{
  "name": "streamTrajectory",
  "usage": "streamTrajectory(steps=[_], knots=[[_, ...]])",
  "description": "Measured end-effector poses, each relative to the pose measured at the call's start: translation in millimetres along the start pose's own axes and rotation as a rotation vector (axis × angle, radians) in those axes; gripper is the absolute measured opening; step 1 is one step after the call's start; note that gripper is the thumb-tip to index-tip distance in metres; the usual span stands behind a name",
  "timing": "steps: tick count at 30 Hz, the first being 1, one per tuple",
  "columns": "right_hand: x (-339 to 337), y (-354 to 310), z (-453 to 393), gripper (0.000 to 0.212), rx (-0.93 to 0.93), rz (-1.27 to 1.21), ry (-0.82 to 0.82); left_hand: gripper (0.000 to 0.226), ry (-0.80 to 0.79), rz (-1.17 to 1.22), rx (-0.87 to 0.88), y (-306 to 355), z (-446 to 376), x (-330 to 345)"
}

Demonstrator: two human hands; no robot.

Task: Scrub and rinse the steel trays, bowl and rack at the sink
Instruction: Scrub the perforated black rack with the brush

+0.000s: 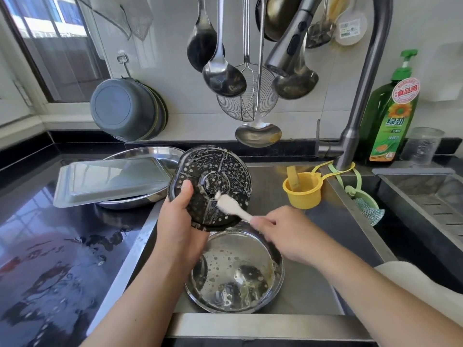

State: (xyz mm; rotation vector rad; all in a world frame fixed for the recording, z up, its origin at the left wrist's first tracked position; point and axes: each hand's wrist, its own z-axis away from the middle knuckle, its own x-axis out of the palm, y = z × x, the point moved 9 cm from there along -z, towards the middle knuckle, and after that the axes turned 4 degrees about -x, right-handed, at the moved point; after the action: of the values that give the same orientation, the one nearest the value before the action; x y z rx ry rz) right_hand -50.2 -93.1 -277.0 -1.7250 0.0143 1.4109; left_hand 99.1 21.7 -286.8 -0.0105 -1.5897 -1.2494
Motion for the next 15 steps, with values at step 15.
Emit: streamTrajectory(steps=[15], knots=[[8.8, -1.9, -2.9, 0.056, -0.046, 0.060, -0.046, 0.051, 0.009, 0.168, -0.038, -3.0, -14.6, -14.1]])
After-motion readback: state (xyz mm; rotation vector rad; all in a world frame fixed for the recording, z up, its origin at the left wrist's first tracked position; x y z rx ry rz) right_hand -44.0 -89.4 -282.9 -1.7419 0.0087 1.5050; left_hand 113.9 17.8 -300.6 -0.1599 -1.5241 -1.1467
